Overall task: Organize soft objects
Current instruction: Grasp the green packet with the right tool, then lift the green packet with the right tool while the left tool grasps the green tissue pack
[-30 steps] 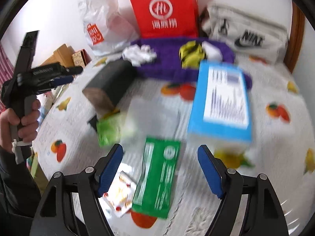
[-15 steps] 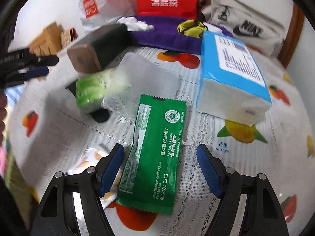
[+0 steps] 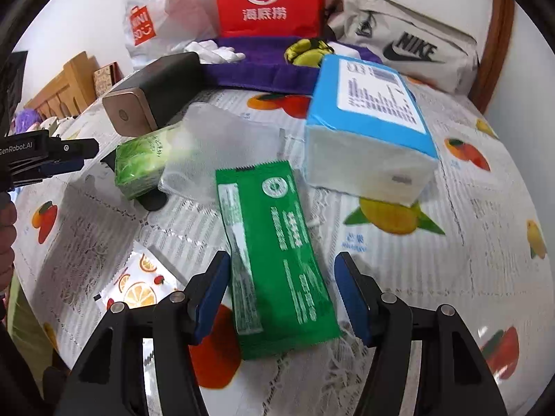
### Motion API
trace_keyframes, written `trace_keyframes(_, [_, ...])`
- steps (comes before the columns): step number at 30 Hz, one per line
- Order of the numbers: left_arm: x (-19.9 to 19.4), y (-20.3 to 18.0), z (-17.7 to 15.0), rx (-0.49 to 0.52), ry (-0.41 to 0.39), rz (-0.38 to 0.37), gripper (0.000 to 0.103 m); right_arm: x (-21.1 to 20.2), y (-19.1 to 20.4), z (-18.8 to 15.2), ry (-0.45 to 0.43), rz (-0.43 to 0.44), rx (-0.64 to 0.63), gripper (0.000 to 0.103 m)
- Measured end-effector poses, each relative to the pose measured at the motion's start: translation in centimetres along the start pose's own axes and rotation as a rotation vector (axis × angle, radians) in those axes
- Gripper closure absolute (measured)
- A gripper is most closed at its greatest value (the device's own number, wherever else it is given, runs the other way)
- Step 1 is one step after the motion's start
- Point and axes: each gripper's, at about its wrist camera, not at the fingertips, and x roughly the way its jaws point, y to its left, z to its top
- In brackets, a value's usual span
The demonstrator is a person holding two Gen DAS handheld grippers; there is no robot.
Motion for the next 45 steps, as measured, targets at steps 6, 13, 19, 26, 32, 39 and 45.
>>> trace_keyframes(6, [0.0,-0.2,-0.4,0.024,0.005,0.001,0.047,-0.9,-1.2,0.1,-0.009,0.103,0.033,0.064])
trace_keyframes(13, [0.7,-0.8,-0.1,0.05,0.012,-0.014,0.047,-3.4,-1.9,-0.2,-0.068,0.131,0.033,0.065])
trace_keyframes(19, [0.0,-3.4,-0.4,0.166,-0.032,-0.076,0.037,-3.6,-4.1,-0.3,-0.069,0.091,0.063,0.064])
trace_keyframes(26, [1.1,-7.3,-0.8,0.335,-0.03,-0.063,0.028,-3.2,-6.2,-1.0,-0.051,0.057,0.093,0.064])
trace_keyframes(32, [3.3,-9.1,-1.1,0.431,0.007,-0.037,0.028,-2.3,-6.7,-1.8,-0.009,0.028,0.077,0.064])
trace_keyframes(39, [3.6,-8.7,-1.3,0.406,-0.024,-0.013,0.044,-1.9,-6.2,-2.0,0.004,0.031,0.059,0.064])
trace_keyframes(45, [1.3,-6.8,-1.4,0.343,-0.042,-0.002,0.046,-1.8,-5.4,-1.8,0.013,0.028,0.033,0.064])
